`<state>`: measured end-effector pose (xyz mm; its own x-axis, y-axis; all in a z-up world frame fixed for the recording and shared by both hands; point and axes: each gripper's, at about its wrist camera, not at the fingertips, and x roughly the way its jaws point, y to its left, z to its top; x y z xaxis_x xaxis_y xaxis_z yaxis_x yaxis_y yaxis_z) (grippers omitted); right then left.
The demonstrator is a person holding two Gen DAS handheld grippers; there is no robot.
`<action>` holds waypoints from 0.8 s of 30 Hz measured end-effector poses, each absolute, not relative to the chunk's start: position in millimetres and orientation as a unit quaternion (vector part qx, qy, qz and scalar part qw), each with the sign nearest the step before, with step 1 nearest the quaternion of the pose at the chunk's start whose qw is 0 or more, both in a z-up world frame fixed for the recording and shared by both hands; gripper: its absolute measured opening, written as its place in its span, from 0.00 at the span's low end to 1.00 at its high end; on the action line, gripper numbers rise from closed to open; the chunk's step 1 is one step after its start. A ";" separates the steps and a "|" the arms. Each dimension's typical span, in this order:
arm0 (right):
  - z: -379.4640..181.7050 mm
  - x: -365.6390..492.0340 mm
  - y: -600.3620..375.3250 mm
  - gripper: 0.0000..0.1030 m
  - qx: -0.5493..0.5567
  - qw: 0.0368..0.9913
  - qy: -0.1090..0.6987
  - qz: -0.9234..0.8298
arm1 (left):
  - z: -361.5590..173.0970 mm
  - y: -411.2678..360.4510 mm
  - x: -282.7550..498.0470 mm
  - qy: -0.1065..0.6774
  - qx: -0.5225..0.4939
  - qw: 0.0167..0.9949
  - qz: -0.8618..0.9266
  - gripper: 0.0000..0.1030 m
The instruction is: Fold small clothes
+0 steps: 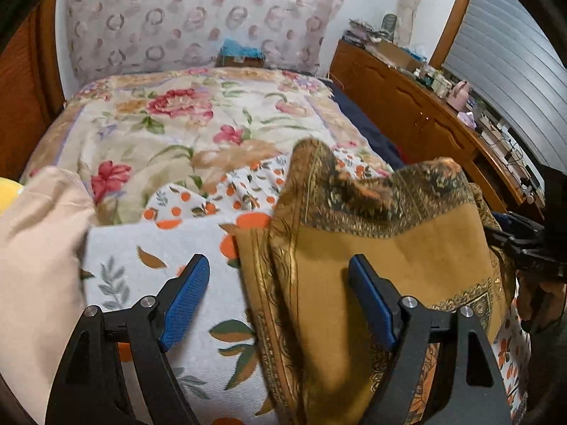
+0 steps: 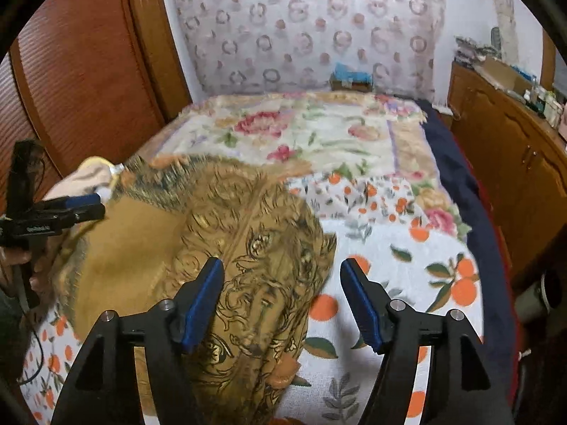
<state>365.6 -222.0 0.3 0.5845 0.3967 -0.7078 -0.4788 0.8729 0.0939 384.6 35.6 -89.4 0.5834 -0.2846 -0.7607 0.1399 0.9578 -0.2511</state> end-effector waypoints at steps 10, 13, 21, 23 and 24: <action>-9.0 378.0 -222.8 0.68 -0.037 0.880 0.400 0.254 | -87.7 20.7 379.0 0.442 -0.060 0.881 -0.155 0.29; -10.2 373.2 -218.6 0.61 -0.042 0.879 0.397 0.262 | -85.1 16.8 375.7 0.436 -0.047 0.885 -0.158 0.15; -9.7 362.3 -216.8 0.17 -0.049 0.871 0.384 0.302 | -61.7 20.5 355.9 0.401 -0.064 0.897 -0.174 0.08; -5.3 359.7 -222.9 0.15 -0.045 0.877 0.369 0.306 | -49.5 21.9 344.8 0.385 -0.071 0.902 -0.181 0.08; -1.5 357.6 -226.1 0.14 -0.040 0.880 0.359 0.308 | -44.8 22.0 340.1 0.378 -0.073 0.905 -0.182 0.08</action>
